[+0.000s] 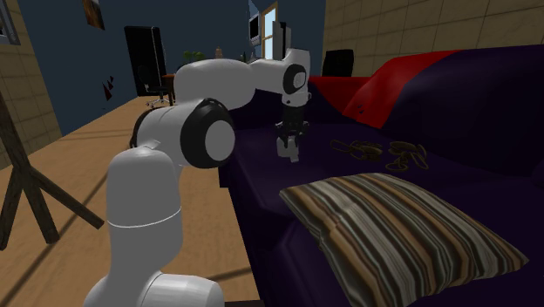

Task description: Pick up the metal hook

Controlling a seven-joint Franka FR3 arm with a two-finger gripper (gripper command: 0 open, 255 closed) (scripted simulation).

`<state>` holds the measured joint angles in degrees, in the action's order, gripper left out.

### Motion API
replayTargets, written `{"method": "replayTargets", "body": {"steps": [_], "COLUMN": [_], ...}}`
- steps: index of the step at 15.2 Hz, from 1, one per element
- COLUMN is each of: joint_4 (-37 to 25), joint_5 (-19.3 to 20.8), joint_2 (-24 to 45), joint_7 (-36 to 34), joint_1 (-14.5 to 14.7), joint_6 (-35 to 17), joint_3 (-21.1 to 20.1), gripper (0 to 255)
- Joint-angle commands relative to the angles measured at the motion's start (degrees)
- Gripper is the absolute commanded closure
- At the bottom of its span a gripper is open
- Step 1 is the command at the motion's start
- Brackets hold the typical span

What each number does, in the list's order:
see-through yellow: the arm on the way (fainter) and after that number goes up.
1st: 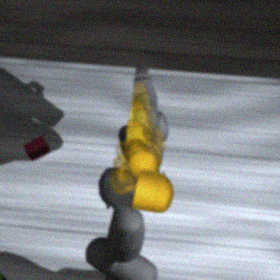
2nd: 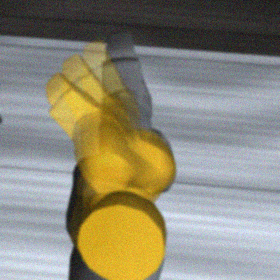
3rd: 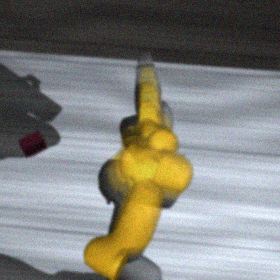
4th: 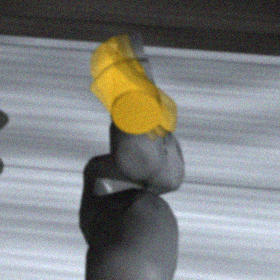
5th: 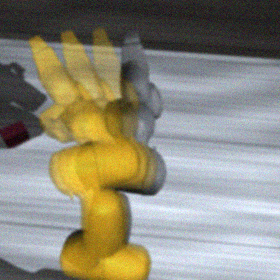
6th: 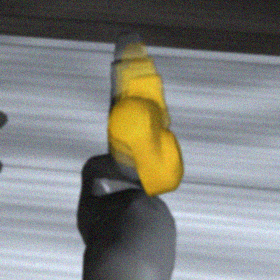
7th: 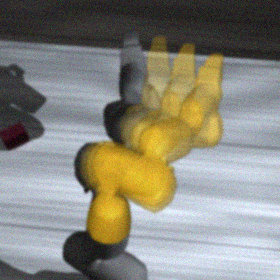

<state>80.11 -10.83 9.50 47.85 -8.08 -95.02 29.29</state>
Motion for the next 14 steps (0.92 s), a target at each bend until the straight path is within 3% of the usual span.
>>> {"method": "replayTargets", "body": {"steps": [1,12,14], "joint_4": [-2.14,-18.64,-18.93], "joint_5": [-0.29,-3.63,-3.7], "joint_2": [0.54,6.28,6.4], "joint_7": [0.0,0.15,0.15], "joint_1": [-0.29,-3.56,-3.64], "joint_6": [1.68,13.13,13.31], "joint_3": [0.09,0.57,0.56], "gripper": [255,255,255]}}
